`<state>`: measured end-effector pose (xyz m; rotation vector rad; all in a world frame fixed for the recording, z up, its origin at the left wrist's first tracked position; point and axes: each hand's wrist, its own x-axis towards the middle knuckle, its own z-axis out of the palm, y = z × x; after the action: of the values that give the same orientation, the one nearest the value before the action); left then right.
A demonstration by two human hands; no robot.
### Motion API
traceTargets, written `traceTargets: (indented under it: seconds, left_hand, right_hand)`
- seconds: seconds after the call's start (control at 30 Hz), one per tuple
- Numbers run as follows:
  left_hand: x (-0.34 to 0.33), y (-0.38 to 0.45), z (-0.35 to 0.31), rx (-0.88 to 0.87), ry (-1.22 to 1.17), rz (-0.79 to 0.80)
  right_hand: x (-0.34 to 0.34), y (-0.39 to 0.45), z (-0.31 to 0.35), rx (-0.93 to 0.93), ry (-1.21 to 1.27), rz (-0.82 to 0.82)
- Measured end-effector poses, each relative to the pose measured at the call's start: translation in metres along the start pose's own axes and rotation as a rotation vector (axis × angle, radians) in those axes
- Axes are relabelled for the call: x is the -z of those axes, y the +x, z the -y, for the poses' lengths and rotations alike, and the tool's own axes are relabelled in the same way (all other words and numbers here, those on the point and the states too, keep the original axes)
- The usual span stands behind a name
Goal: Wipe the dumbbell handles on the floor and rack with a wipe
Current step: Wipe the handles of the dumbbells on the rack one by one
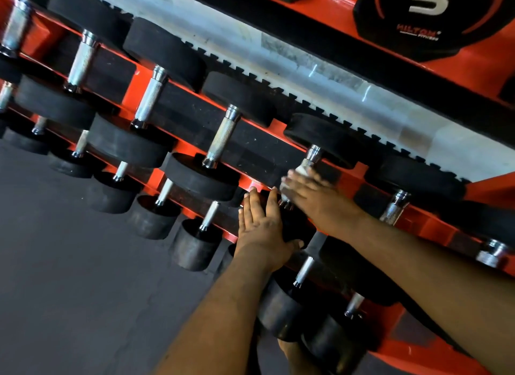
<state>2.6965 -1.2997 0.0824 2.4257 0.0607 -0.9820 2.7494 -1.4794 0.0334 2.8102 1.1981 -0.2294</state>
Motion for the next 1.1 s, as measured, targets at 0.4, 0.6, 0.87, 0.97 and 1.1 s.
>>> traceTargets:
  seconds: [0.4, 0.6, 0.87, 0.97, 1.1]
  left_hand:
    - [0.002, 0.0, -0.001, 0.003, 0.008, 0.008]
    - [0.001, 0.0, -0.001, 0.011, 0.026, 0.002]
    - [0.001, -0.001, 0.0, -0.002, 0.027, 0.01]
    - [0.001, -0.001, -0.001, -0.008, 0.031, 0.007]
    - [-0.002, 0.0, 0.0, -0.01, 0.007, -0.01]
  right_hand:
    - [0.011, -0.006, 0.023, -1.373, 1.62, -0.363]
    - [0.021, 0.042, 0.011, -1.269, 2.279, -0.348]
    - [0.014, 0.034, 0.007, -1.168, 2.398, -0.409]
    - [0.018, 0.033, 0.02, -1.17, 2.349, -0.134]
    - [0.024, 0.042, 0.004, -1.214, 2.333, -0.439]
